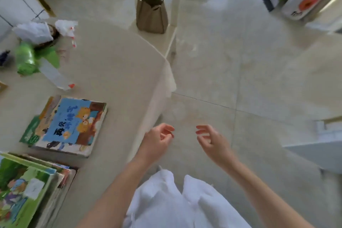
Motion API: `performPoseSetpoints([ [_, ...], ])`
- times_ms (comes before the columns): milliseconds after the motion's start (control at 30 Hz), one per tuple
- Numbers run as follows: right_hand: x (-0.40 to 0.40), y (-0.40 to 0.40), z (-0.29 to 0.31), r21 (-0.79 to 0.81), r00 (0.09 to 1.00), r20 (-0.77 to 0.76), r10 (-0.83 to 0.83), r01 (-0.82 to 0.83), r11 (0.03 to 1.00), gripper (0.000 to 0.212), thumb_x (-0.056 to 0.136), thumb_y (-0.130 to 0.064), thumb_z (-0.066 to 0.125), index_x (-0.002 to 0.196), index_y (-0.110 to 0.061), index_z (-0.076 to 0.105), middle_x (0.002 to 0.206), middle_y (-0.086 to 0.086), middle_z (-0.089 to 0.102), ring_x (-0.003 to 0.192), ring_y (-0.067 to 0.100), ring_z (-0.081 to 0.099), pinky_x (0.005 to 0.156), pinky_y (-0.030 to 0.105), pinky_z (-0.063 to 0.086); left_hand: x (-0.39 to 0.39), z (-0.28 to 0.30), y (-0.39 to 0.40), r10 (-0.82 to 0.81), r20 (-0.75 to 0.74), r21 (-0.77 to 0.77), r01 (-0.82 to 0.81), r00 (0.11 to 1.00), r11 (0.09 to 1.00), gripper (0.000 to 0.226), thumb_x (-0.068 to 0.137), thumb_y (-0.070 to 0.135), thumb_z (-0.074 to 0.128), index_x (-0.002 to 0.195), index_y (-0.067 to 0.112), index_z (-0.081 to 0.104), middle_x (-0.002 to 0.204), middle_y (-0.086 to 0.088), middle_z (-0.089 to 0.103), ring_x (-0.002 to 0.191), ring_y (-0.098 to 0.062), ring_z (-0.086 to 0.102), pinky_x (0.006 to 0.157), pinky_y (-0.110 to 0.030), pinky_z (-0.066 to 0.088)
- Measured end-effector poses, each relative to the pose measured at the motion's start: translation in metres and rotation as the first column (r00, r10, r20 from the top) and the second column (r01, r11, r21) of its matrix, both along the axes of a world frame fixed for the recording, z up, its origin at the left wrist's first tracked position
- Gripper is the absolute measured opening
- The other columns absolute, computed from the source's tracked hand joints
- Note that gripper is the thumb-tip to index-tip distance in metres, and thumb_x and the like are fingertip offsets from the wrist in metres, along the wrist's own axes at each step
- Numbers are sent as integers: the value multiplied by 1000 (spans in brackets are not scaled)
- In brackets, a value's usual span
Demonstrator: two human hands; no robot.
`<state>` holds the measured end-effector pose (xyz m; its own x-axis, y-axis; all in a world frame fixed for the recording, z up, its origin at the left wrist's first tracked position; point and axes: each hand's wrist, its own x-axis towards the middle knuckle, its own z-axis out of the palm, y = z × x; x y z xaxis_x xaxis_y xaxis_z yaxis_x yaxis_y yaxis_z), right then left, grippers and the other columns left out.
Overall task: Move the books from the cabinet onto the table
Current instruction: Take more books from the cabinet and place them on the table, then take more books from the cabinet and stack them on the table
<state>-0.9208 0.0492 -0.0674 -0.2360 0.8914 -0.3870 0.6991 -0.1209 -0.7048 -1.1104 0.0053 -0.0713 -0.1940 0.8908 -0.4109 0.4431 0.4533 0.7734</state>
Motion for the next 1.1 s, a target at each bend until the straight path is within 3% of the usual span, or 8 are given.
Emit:
performPoseSetpoints([
  [133,102,-31,2,46,975,-7,-222,223,974,28,89,-7,57,117,-10,61,104,1,67,90,14,65,82,25,51,86,0,21,-268,-22,3,268,963,963,23,86,7,60,91,29,65,80,10,73,75,-10,69,75,-27,54],
  [233,184,-66,5,31,921,-8,-389,389,921,28,91,-8,55,118,-11,60,105,0,67,90,12,63,87,31,52,165,-3,24,-412,-23,25,413,911,911,29,86,6,60,87,35,63,79,10,73,74,-13,69,75,-32,56],
  [400,314,-119,9,7,783,-21,-622,622,783,25,92,-9,54,116,-12,60,105,-1,66,90,12,61,84,22,48,314,-16,10,-574,30,41,573,818,818,42,86,1,61,81,42,61,75,10,72,72,-16,69,75,-37,57],
  [567,419,-160,19,4,536,-99,-838,843,538,23,92,-10,54,113,-14,62,104,-2,67,89,9,60,76,9,47,437,-16,-8,-704,152,10,711,694,703,34,89,0,56,84,32,64,77,4,72,63,-4,66,67,-22,52],
  [700,478,-170,28,-25,316,-187,-930,945,326,22,91,-13,57,112,-16,63,105,-4,68,93,8,62,73,6,45,496,-21,4,-742,188,-8,756,644,654,35,89,-5,55,83,28,65,73,4,71,57,-1,64,65,-24,52],
  [800,528,-172,29,-5,155,-223,-962,987,161,21,89,-12,59,109,-15,65,106,1,70,94,14,64,84,27,50,556,-28,20,-787,203,-17,805,583,592,36,88,-7,54,82,26,66,68,6,71,55,-4,64,64,-25,50],
  [933,584,-162,29,6,49,-234,-971,999,49,16,83,-23,60,97,-29,64,100,-2,71,95,16,66,89,38,51,630,-34,44,-839,204,-11,858,504,513,34,87,-5,53,83,26,67,67,7,72,57,-7,66,66,-27,53],
  [1100,649,-142,27,10,-82,-214,-973,996,-86,14,73,-35,56,86,-37,61,97,-2,70,93,16,66,89,42,54,721,-37,83,-935,159,6,947,317,322,37,85,-4,53,83,31,65,73,5,73,61,-8,67,66,-25,53],
])
